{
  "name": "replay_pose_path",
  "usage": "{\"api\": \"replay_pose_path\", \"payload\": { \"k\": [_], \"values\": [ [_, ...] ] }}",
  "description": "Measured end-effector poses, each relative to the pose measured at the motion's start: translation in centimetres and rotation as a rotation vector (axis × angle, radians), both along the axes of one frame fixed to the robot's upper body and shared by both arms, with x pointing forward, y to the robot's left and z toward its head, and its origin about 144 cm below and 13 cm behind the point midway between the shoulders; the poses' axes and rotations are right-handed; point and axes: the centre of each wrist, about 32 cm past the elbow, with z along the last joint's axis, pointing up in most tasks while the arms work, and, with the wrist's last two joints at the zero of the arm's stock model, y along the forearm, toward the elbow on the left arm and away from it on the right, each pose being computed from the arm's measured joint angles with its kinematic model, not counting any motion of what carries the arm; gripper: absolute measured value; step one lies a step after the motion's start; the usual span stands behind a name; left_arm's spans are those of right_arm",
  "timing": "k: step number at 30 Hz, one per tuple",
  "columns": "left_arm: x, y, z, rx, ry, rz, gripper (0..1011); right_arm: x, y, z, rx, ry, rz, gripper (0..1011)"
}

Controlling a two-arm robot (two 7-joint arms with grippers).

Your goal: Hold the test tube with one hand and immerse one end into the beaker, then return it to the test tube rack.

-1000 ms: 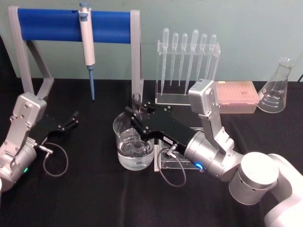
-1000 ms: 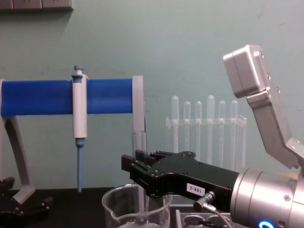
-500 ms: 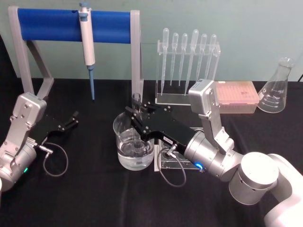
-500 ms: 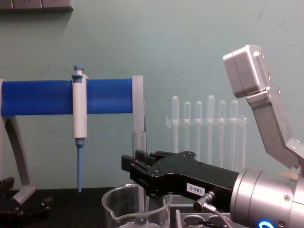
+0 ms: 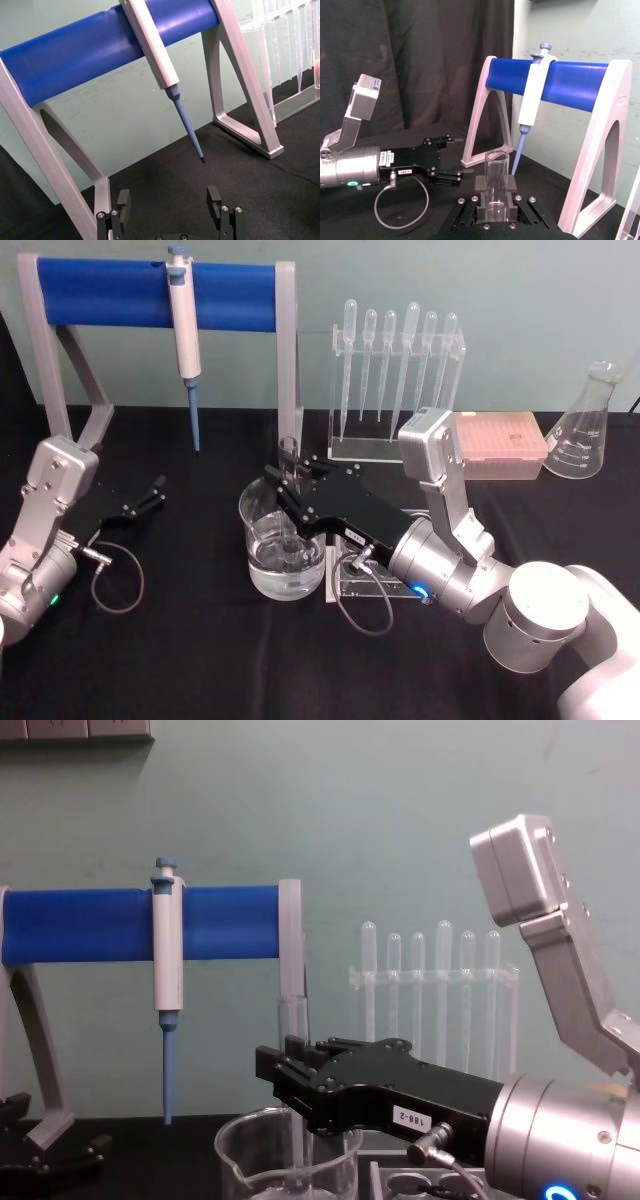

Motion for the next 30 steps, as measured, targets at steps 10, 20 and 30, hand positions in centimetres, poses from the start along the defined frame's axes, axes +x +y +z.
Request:
{"api": "replay_pose_path", "payload": {
  "k": [10,20,30],
  "values": [
    [0.00,0.00,0.00,0.000,0.000,0.000,1000,0.00,0.00,0.00,0.000,0.000,0.000,225],
    [0.00,0.00,0.00,0.000,0.000,0.000,1000,0.00,0.00,0.00,0.000,0.000,0.000,225],
    [0.00,0.00,0.00,0.000,0.000,0.000,1000,0.00,0.00,0.00,0.000,0.000,0.000,225]
  ]
}}
